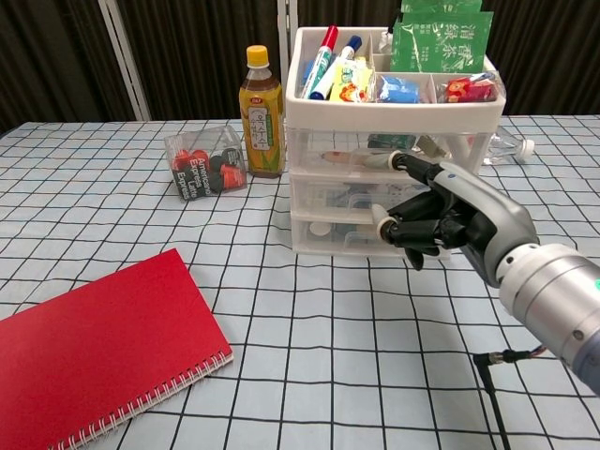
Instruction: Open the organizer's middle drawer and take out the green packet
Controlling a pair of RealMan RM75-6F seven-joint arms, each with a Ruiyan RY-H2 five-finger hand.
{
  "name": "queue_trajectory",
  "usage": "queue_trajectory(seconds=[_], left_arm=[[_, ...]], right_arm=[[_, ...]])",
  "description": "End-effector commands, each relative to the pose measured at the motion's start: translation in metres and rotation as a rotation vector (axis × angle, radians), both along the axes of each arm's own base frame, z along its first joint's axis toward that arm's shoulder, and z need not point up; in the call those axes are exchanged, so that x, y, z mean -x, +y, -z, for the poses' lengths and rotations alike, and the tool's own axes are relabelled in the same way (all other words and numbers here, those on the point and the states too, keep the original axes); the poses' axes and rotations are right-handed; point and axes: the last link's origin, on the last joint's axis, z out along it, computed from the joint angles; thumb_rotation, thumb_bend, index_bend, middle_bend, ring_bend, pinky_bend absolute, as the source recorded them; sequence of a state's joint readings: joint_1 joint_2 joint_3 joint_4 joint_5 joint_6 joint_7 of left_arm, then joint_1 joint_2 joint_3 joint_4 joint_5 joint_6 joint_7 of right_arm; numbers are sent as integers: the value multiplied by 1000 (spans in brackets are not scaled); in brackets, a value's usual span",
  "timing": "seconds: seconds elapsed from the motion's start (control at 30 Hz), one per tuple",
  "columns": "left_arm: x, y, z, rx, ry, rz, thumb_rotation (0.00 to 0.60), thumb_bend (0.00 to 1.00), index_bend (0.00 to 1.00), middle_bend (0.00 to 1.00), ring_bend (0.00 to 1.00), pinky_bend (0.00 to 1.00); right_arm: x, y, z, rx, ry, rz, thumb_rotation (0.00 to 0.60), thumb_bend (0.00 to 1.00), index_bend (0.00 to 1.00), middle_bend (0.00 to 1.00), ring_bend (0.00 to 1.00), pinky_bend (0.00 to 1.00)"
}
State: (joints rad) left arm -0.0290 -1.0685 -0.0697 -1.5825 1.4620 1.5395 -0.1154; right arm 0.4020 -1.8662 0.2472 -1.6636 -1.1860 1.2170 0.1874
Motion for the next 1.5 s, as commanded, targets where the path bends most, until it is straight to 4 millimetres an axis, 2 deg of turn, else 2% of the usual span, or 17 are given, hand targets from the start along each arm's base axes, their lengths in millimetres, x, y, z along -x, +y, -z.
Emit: queue_trajectory(seconds=[0.03, 0.3, 0.6, 0.87, 1.33, 1.5], left_arm=[[0, 0, 0, -1, -1, -1, 600, 60, 0, 0, 0, 0], [0, 0, 0, 0, -2, 0, 600, 59, 0, 0, 0, 0], [2, 0, -1, 10, -1, -14, 600, 60, 0, 0, 0, 0], [2, 0, -2, 4, -5, -14, 600, 60, 0, 0, 0, 0], [0, -1, -1, 5, 0, -7, 600, 60, 0, 0, 0, 0], [-1, -1, 1, 13, 7, -6, 600, 60, 0, 0, 0, 0]], right_arm=[[2, -1, 1, 1, 4, 7, 600, 498, 164, 929, 930, 766], [4, -3, 5, -8, 1, 18, 600, 498, 165, 929, 930, 766], [-4, -8, 11, -31, -59, 5, 600, 500, 181, 930, 931, 766], [-9, -7, 14, -71, -111, 1, 600, 502, 267, 934, 930, 766], [-6, 12, 5, -106, -150, -6, 600, 504, 316, 936, 930, 766], [1, 29, 4, -142, -130, -23, 600, 504, 316, 936, 930, 766]])
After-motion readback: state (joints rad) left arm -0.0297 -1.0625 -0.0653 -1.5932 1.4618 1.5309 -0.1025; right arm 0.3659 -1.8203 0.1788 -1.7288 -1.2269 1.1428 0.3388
